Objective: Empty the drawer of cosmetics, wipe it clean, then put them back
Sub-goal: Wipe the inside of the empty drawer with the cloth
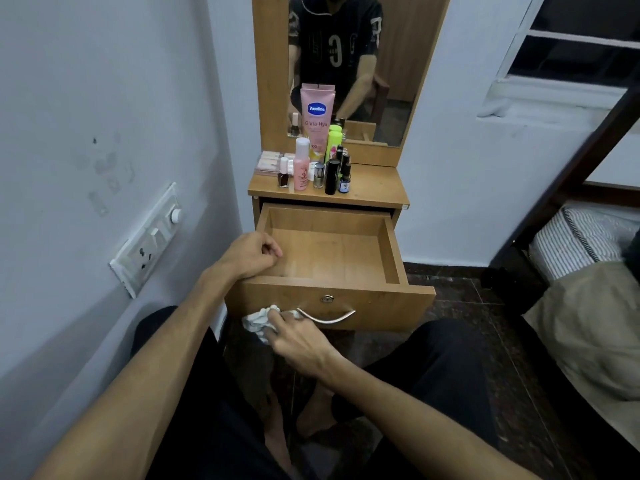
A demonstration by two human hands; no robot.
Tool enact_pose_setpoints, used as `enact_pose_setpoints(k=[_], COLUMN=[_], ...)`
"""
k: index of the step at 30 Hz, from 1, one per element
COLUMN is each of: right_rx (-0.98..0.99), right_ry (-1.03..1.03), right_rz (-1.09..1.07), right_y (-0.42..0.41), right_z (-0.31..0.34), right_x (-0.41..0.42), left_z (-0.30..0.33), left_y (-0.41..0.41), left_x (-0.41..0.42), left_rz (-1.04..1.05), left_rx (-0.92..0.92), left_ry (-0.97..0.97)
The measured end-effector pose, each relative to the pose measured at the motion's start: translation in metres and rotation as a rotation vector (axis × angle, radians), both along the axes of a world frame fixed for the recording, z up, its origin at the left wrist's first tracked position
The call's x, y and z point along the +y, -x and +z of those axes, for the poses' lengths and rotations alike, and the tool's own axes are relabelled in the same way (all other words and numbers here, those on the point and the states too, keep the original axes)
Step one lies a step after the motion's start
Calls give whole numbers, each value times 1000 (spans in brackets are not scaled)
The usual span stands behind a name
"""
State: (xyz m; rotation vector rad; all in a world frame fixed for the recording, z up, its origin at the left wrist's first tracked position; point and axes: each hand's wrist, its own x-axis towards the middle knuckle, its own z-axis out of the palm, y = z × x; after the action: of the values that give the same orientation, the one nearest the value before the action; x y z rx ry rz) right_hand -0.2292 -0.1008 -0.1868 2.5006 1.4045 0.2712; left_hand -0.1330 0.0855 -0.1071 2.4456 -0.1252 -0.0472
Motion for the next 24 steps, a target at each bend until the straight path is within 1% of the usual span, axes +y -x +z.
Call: enact_pose_setpoints(k=[4, 6, 9, 11, 14, 16, 20, 23, 24], right_rx=[-50, -63, -30, -40, -14, -29, 23, -27, -7], right_ry=[91, 148, 253, 304, 326, 326, 370, 337, 323], right_rz=[-79, -159, -227, -270, -271, -313, -381, -422, -440], right_y=[3, 6, 8, 6, 2, 1, 4, 4, 4], right_z=[-3, -3, 1, 7, 11, 18, 35, 48, 51], right_x=[-27, -40, -61, -76, -98, -112, -133, -148, -155], left_z=[-1, -1, 0, -1, -2, -3, -2, -2, -2], left_y=[0, -1, -2, -3, -3, -3, -2, -2, -2], left_x=[-2, -2, -1, -1, -1, -2, -2, -1, -1], left_rz=[-12, -8, -7, -5, -1, -1, -5, -8, -9], left_rx=[8, 4, 7, 9, 18, 13, 12, 21, 23], left_ry=[-24, -31, -21, -16, -1, 7, 15, 19, 20])
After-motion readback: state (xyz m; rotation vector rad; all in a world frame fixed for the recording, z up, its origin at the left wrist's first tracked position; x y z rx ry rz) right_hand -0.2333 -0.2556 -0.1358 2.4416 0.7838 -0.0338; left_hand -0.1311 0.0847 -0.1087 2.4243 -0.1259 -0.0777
